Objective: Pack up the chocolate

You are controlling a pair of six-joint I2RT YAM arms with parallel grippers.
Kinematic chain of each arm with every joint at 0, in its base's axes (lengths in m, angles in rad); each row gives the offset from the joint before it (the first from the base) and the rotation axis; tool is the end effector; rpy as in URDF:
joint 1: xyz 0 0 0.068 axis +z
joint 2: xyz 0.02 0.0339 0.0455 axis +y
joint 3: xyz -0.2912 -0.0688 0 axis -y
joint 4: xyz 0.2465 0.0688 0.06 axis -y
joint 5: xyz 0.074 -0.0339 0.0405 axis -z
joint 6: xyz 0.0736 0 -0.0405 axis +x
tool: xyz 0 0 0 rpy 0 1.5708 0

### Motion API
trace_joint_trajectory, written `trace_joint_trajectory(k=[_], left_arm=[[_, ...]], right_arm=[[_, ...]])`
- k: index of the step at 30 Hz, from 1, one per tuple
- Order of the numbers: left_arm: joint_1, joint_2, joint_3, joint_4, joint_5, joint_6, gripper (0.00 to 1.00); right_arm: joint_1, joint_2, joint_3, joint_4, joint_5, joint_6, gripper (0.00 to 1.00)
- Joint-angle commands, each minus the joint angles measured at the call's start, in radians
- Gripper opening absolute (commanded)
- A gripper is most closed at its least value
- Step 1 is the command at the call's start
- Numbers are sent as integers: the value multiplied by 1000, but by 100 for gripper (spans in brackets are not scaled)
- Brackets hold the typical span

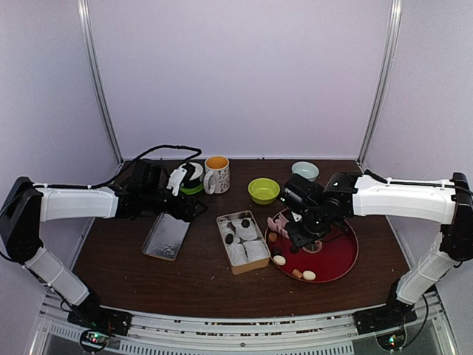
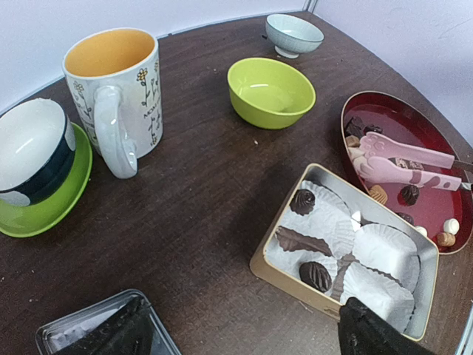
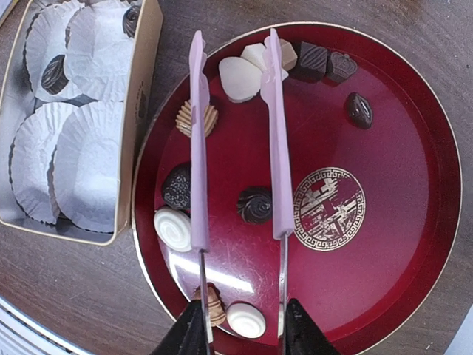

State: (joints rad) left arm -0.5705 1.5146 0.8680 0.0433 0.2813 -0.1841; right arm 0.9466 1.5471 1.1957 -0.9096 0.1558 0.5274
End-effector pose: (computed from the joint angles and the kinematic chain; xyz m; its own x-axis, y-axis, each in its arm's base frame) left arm 0.2883 -0.2093 0.2215 -0.5996 0.1758 -0.7807 0.6118 0.7296 -0.3056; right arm 0.1904 0.2448 0.2364 -0.8705 -0.3579 -0.3378 -0.3886 0.9210 0.0257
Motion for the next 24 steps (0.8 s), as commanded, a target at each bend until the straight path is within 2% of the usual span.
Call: trace_joint_trajectory(k=[1, 8, 24], left_arm=[[-1, -3, 2, 28, 12, 10, 90], [-1, -1, 3, 27, 13, 12, 90], [-1, 1, 5, 25, 12, 11, 89]], right_arm=[[-3, 12, -2, -30, 68, 9, 34], [-2, 5, -5, -36, 83, 12, 34], [-2, 30, -6, -2, -21, -14, 35]])
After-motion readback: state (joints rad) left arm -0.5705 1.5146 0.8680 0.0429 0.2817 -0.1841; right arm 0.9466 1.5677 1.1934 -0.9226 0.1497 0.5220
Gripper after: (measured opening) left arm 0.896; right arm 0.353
